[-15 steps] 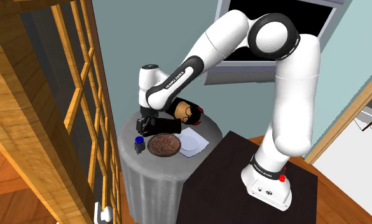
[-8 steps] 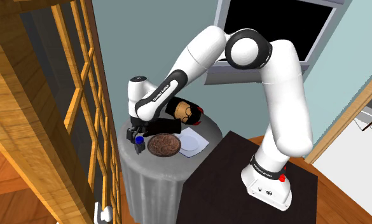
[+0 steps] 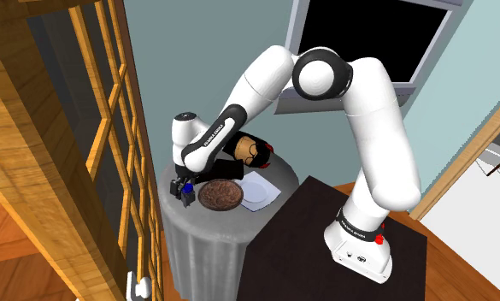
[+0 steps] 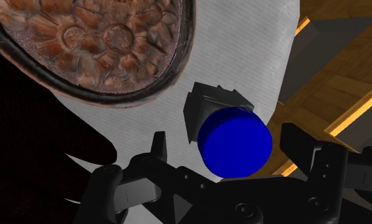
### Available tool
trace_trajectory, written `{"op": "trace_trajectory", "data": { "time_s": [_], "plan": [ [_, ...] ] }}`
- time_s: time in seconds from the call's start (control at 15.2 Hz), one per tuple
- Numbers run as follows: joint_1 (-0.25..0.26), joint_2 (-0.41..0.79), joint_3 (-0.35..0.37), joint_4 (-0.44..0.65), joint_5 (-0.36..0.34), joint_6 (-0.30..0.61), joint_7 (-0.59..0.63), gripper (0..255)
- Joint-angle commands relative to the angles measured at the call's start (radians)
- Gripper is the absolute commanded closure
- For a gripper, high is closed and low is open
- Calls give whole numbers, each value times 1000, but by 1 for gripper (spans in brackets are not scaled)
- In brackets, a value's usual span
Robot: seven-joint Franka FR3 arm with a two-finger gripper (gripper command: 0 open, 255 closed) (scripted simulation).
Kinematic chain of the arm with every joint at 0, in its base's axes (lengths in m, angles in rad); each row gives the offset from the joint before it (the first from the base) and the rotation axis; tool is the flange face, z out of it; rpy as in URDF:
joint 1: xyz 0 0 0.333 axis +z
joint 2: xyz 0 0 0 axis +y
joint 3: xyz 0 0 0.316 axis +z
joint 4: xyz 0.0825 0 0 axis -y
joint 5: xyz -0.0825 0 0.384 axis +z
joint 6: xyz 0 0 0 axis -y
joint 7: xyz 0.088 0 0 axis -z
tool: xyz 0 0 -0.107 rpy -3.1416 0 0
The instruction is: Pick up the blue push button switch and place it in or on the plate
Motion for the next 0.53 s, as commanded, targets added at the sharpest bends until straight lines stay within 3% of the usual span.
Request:
{"op": "trace_trajectory", "data": {
  "time_s": [0.0,0.26,0.33,0.46],
  "plan": [
    [0,2,0,1,0,1,0,0],
    [0,2,0,1,0,1,0,0],
    [0,2,0,1,0,1,0,255],
    [0,2,0,1,0,1,0,255]
  ]
}}
